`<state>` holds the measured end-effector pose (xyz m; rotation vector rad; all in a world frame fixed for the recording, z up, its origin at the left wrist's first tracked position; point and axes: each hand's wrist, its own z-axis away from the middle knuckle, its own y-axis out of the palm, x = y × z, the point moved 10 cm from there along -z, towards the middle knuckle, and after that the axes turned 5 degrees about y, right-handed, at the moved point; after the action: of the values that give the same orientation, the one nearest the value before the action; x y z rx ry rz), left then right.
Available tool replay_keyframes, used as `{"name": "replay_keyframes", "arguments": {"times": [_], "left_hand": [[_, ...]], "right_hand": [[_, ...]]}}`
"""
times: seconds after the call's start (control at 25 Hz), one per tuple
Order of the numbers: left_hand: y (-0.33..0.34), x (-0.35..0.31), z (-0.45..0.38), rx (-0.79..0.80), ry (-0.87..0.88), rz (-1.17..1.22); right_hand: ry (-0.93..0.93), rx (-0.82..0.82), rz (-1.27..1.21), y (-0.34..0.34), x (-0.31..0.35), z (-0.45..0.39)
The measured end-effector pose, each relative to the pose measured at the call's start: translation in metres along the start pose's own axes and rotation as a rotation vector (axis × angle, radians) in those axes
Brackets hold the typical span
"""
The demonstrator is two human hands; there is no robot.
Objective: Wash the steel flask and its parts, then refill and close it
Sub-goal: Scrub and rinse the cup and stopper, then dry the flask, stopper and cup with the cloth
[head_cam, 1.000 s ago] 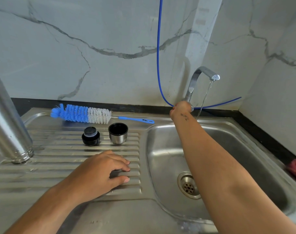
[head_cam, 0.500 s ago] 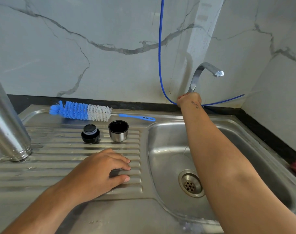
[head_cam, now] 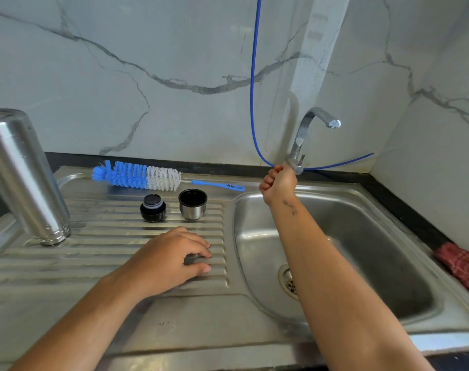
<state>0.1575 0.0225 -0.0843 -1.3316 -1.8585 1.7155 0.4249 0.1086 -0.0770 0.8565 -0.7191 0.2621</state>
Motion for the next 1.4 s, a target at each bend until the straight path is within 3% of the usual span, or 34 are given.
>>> {"name": "replay_keyframes", "arguments": {"times": [0.16, 0.36, 0.52, 0.6, 0.64, 0.72, 0.8, 0.96, 1.12, 1.24, 1.4], "left_hand": [[-0.011, -0.005, 0.006, -0.090, -0.032, 0.119], [-0.094, -0.019, 0.024, -0.353, -0.113, 0.084], [-0.221, -0.001, 0.076, -0.826, -0.205, -0.103], [-0.268, 0.020, 0.111, -1.010, -0.375, -0.236], [-0.281, 0.035, 0.124, -1.032, -0.501, -0.281], [-0.290, 0.065, 0.134, -0.925, -0.715, -0.271], [-0.282, 0.089, 0.131, -0.822, -0.775, -0.149], [-0.270, 0.107, 0.126, -0.844, -0.706, 0.003], [-0.274, 0.095, 0.124, -0.895, -0.673, -0.016], [-0.283, 0.054, 0.116, -0.951, -0.534, -0.059], [-0.274, -0.023, 0.099, -1.051, -0.265, 0.108]], "right_hand": [[-0.032, 0.041, 0.136, -0.018, -0.025, 0.060], [-0.024, 0.094, 0.306, -0.029, -0.065, 0.122], [-0.049, 0.230, 0.530, -0.010, -0.091, 0.147], [-0.075, 0.302, 0.600, 0.001, -0.098, 0.153], [-0.078, 0.326, 0.631, 0.004, -0.101, 0.156], [-0.077, 0.362, 0.687, 0.007, -0.109, 0.159], [-0.073, 0.388, 0.737, 0.009, -0.115, 0.165], [-0.054, 0.408, 0.809, 0.011, -0.120, 0.172], [-0.046, 0.438, 0.849, 0.013, -0.127, 0.176], [-0.036, 0.584, 0.914, 0.025, -0.141, 0.191], [0.117, 0.794, 0.927, 0.040, -0.169, 0.218]]}}
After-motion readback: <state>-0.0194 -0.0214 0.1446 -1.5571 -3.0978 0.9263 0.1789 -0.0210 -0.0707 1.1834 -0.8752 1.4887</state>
